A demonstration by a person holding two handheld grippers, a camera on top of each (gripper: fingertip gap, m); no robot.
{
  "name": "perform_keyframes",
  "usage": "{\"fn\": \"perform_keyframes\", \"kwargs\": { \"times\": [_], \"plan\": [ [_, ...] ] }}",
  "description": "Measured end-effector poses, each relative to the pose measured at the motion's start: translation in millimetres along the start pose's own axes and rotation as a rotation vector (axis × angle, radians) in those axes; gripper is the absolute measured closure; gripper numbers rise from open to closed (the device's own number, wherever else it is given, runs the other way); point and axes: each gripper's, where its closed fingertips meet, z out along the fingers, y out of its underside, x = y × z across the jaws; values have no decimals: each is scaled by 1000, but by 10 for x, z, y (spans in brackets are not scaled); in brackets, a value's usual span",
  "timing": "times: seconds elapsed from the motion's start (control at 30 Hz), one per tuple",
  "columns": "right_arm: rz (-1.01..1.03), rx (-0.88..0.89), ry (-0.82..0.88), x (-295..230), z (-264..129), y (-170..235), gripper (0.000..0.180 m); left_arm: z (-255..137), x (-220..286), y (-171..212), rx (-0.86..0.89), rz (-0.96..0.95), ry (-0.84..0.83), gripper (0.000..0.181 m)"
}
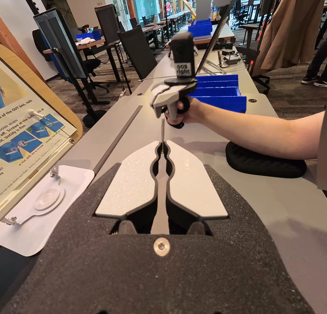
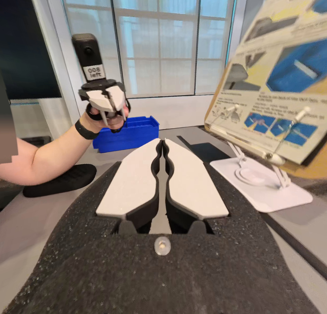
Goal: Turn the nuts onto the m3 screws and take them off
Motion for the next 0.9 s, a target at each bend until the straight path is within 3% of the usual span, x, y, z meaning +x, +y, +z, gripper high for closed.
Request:
{"fn": "perform_keyframes", "kwargs": {
  "times": [0.4, 0.67, 0.9],
  "plan": [
    [25, -53, 45, 157, -30, 196, 180, 42, 21, 19, -8, -1, 13, 179],
    [-33, -78, 86, 95, -107, -48, 180, 26, 34, -3, -1, 2, 15, 179],
    [-179, -417, 257, -254, -374, -387, 179, 15, 84, -40, 11, 6, 34, 179]
  ]
}}
